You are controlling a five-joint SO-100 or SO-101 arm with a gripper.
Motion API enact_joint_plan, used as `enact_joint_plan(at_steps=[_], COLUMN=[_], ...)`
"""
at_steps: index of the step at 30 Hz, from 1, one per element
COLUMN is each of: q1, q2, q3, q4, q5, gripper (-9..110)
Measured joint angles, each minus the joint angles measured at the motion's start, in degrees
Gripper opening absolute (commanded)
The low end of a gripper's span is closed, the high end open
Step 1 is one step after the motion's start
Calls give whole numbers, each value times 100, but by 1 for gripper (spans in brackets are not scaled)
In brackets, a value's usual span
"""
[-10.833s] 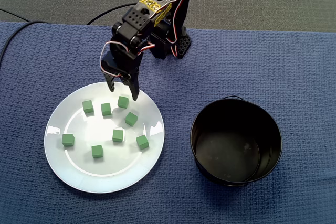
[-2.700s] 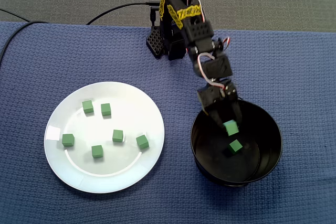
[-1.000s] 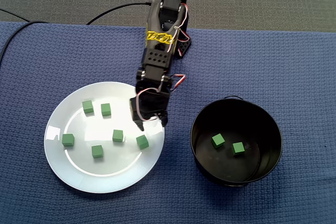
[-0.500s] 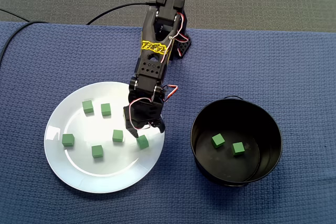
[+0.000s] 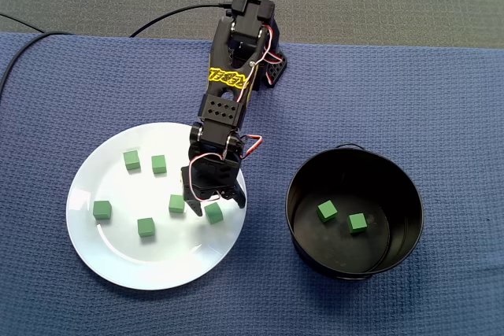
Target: Pick up the items on the white plate and put them in the black container.
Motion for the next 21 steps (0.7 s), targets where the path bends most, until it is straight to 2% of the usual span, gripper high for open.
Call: enact_joint_plan(at_steps=[21], q1=[149], q2=[-167], q3=[343], q4=[-492], q5=[44], gripper=[15])
